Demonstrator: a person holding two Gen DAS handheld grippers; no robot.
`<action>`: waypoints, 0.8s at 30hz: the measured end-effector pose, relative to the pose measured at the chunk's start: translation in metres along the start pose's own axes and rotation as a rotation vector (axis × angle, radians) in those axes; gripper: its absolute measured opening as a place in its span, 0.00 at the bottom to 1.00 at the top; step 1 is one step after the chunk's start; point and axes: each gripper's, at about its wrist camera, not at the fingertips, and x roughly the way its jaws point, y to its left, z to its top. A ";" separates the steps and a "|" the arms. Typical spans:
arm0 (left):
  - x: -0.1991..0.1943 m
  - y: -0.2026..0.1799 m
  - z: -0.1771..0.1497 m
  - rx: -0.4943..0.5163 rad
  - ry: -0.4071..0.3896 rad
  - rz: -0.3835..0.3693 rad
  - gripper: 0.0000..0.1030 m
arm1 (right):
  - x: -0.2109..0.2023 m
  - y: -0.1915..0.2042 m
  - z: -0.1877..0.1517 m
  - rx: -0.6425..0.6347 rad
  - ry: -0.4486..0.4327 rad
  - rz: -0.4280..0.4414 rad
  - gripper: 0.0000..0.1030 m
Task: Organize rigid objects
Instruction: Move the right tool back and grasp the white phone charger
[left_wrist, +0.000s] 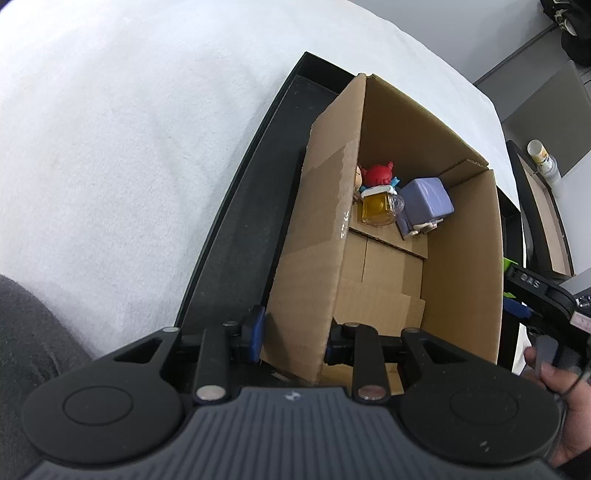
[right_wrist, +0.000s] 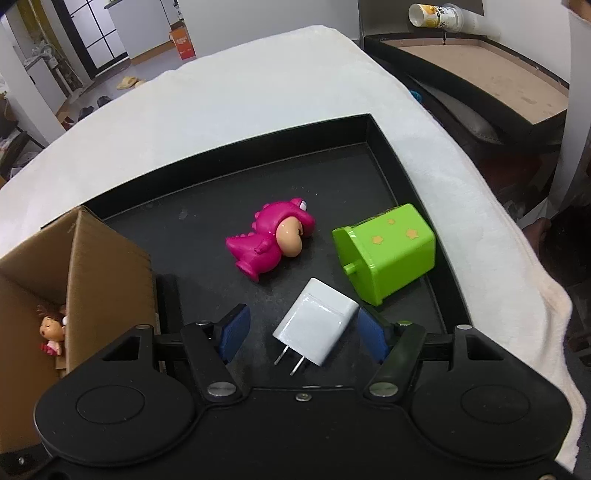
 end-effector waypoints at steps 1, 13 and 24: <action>0.000 -0.001 0.000 0.001 0.001 0.001 0.28 | 0.003 0.001 0.000 -0.003 0.001 -0.006 0.63; 0.003 -0.002 -0.003 0.008 0.000 0.012 0.28 | 0.018 0.000 -0.009 -0.041 0.046 -0.107 0.58; 0.004 -0.005 -0.005 0.019 -0.009 0.028 0.28 | -0.012 -0.005 -0.013 -0.069 0.010 -0.051 0.37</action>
